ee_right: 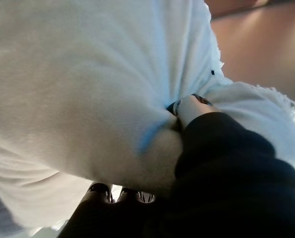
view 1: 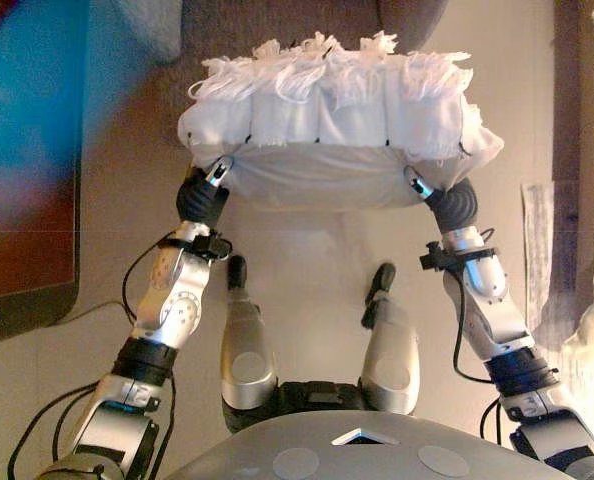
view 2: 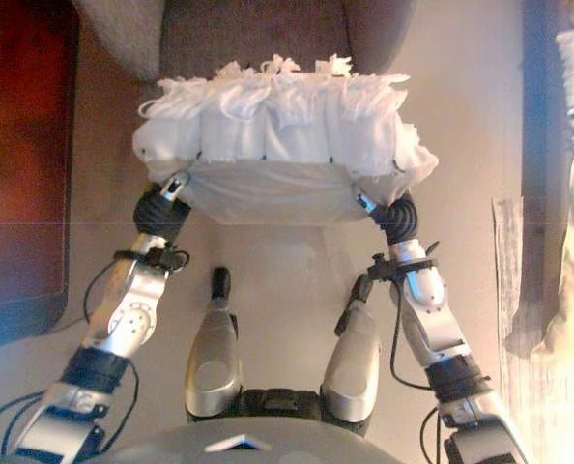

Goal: Pick up the cushion and take it to the sofa

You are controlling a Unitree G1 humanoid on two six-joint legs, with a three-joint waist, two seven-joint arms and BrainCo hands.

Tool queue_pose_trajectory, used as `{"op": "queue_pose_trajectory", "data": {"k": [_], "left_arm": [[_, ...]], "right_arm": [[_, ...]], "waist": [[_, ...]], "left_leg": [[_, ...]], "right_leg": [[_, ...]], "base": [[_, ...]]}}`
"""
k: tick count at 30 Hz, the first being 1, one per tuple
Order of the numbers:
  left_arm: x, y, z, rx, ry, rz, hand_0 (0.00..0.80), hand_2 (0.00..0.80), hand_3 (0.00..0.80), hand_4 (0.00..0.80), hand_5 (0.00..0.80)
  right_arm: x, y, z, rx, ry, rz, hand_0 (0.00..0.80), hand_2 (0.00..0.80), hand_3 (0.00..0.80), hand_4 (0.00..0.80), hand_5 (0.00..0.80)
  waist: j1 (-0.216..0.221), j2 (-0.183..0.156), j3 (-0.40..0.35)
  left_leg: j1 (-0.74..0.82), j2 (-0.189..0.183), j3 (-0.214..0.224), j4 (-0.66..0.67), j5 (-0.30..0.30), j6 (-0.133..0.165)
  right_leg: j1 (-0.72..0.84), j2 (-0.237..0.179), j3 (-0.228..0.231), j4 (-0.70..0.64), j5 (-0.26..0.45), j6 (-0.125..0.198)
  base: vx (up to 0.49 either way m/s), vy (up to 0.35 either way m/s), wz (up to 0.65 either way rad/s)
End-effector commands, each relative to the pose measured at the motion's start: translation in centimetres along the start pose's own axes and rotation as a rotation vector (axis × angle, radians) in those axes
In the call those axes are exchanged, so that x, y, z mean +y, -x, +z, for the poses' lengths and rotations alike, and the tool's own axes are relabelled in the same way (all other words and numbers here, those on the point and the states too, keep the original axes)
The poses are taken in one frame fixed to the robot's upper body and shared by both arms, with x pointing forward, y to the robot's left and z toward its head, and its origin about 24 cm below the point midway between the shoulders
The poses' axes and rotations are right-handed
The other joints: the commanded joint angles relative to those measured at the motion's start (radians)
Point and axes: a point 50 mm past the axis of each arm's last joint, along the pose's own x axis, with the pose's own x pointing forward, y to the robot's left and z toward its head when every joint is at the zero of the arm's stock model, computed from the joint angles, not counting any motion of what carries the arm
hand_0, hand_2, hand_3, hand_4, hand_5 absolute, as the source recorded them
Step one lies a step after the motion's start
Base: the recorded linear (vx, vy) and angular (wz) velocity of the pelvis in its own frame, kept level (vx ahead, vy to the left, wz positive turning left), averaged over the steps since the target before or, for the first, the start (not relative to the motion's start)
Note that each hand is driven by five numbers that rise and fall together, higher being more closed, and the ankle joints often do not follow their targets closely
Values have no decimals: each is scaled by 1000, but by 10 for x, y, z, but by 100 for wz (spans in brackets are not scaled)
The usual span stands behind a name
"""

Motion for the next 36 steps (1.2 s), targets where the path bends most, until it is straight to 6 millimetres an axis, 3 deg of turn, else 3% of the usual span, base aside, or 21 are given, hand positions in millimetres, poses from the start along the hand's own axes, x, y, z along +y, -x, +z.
{"op": "queue_pose_trajectory", "data": {"k": [1, 10, 16, 17, 20, 21, 23, 25, 28, 29, 30, 31, 32, 34, 36], "left_arm": [[-30, 11, 29, -203, 4, -189, 800, 800, 800, 800, 800], [-34, 33, 55, -308, -48, -241, 800, 800, 800, 800, 800], [-35, 33, 62, -330, -96, -235, 800, 800, 800, 800, 800], [-36, 31, 62, -322, -79, -241, 800, 800, 800, 800, 800], [-36, 29, 63, -333, -60, -220, 800, 800, 800, 800, 800], [-36, 29, 63, -333, -60, -220, 800, 800, 800, 800, 800], [-37, 29, 67, -364, -34, -216, 800, 800, 800, 800, 800], [-39, 28, 67, -365, -20, -223, 800, 800, 800, 800, 800], [-39, 29, 68, -371, 5, -229, 800, 800, 800, 800, 800], [-40, 32, 68, -384, 14, -227, 800, 800, 800, 800, 800], [-40, 32, 68, -384, 14, -228, 800, 800, 800, 800, 800], [-41, 34, 67, -384, 18, -229, 800, 800, 800, 800, 800], [-41, 36, 67, -387, 18, -230, 800, 800, 800, 800, 800], [-42, 39, 68, -393, 9, -234, 800, 800, 800, 800, 800], [-41, 39, 68, -393, 11, -230, 800, 800, 800, 800, 800]], "right_arm": [[23, 5, 44, -228, -17, 148, 800, 800, 800, 800, 800], [23, 21, 69, -309, -31, 110, 800, 800, 800, 800, 800], [27, 20, 73, -329, -41, 114, 800, 800, 800, 800, 800], [31, 19, 75, -346, -43, 125, 800, 800, 800, 800, 800], [34, 13, 78, -374, -66, 152, 800, 800, 800, 800, 800], [34, 13, 78, -374, -66, 152, 800, 800, 800, 800, 800], [34, 6, 81, -378, -23, 177, 800, 800, 800, 800, 800], [32, 3, 83, -384, -9, 189, 800, 800, 800, 800, 800], [28, 5, 86, -391, -1, 201, 800, 800, 800, 800, 800], [26, 7, 86, -394, 10, 207, 800, 800, 800, 800, 800], [26, 7, 86, -394, 10, 207, 800, 800, 800, 800, 800], [26, 8, 86, -398, 12, 203, 800, 800, 800, 800, 800], [27, 9, 86, -401, 11, 202, 800, 800, 800, 800, 800], [28, 11, 86, -405, 14, 200, 800, 800, 800, 800, 800], [29, 11, 85, -404, 15, 198, 800, 800, 800, 800, 800]], "waist": [[23, -11, -222], [24, -18, -295], [4, -19, -308], [-5, -19, -310], [-9, -15, -311], [-9, -15, -311], [-9, -12, -309], [-8, -18, -296], [-1, -35, -279], [15, -49, -258], [13, -51, -260], [26, -60, -252], [31, -62, -249], [34, -59, -253], [34, -54, -257]], "left_leg": [[81, -11, 47, -59, -48, 118], [216, -41, 41, -119, -74, 140], [248, -43, 30, -151, -71, 153], [251, -36, 16, -155, -68, 156], [262, -3, 19, -165, -57, 142], [263, -2, 19, -165, -57, 142], [271, 59, 32, -165, -26, 112], [273, 73, 34, -148, -18, 113], [238, 43, 1, -43, -57, 129], [202, -40, -27, 54, -120, 164], [193, -44, -29, 64, -123, 166], [168, -102, -44, 113, -156, 188], [158, -133, -45, 136, -175, 201], [155, -182, -33, 147, -192, 220], [161, -195, -31, 133, -189, 224]], "right_leg": [[114, -55, 7, -58, -11, 44], [264, -43, 4, -102, -41, 36], [272, 9, 79, -91, -87, 20], [268, 47, 111, -74, -126, 10], [268, 100, 116, -44, -175, -20], [268, 100, 116, -44, -175, -20], [266, 173, 106, -34, -206, -77], [262, 200, 114, -31, -206, -97], [261, 215, 133, -35, -192, -118], [273, 210, 141, -47, -177, -126], [271, 208, 140, -49, -175, -124], [280, 202, 137, -64, -161, -125], [283, 198, 131, -71, -155, -123], [284, 199, 116, -79, -148, -123], [284, 205, 111, -79, -149, -125]], "base": [[154, 70, 4], [94, 38, -1], [40, -121, -12], [21, -277, -9], [-4, -314, 6], [-12, -401, 6], [-33, -470, 3], [-58, -390, -1], [-38, -362, -7], [-10, -173, -10], [3, -276, -14], [9, -125, -23], [37, -166, -25], [92, -87, -32], [136, -31, -22]]}}
